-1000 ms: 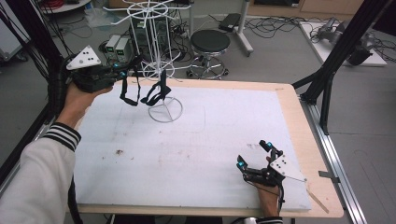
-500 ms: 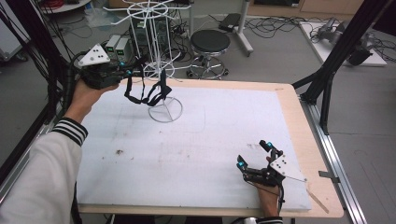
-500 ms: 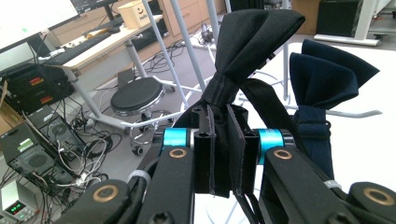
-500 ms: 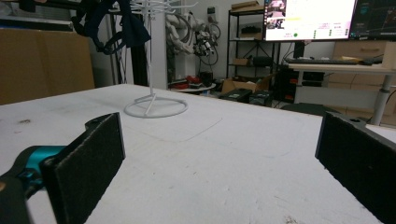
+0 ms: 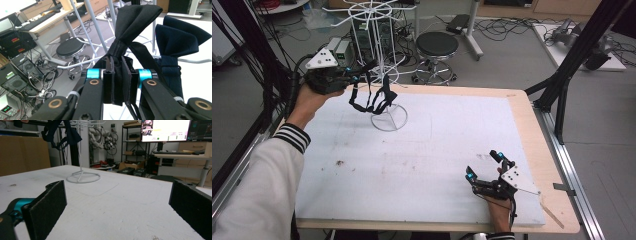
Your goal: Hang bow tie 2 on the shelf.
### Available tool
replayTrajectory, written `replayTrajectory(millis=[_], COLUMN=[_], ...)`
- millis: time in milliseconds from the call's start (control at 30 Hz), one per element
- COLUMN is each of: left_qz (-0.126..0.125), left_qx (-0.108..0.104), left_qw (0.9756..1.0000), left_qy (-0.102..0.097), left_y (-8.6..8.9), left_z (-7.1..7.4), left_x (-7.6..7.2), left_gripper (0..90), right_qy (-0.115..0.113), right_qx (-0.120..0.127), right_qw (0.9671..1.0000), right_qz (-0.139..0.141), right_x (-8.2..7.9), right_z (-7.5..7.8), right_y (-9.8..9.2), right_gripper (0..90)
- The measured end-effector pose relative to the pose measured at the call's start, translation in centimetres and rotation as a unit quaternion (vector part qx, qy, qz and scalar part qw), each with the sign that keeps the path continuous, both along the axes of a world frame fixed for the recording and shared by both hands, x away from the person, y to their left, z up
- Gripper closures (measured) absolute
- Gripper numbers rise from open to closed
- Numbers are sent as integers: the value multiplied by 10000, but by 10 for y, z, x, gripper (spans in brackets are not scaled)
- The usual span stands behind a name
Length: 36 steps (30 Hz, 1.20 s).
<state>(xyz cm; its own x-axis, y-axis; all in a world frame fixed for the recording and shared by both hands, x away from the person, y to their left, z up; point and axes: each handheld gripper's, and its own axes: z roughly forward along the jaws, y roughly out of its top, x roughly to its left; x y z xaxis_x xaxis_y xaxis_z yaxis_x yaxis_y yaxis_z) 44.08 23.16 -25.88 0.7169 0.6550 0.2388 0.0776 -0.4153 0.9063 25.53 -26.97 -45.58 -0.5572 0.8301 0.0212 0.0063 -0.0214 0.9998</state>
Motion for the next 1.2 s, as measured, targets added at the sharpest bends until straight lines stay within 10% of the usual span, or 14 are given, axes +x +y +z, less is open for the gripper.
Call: replayTrajectory(millis=[567,933,1200], left_qz=[-147,-428,-357], left_qx=[-592,-1174,-1560], left_qw=[9981,9915,9849], left_qy=[-49,-357,-667], left_y=[6,23,37], left_z=[8,-16,-62], left_x=[-13,-59,-101], left_gripper=[152,60,54], right_qy=[3,-11,-16], right_qx=[2,6,-25], right_qw=[10000,10000,10000], right_qz=[0,-2,-17], right_x=[0,0,0], right_z=[0,0,0], right_y=[0,0,0], right_gripper=[6,6,6])
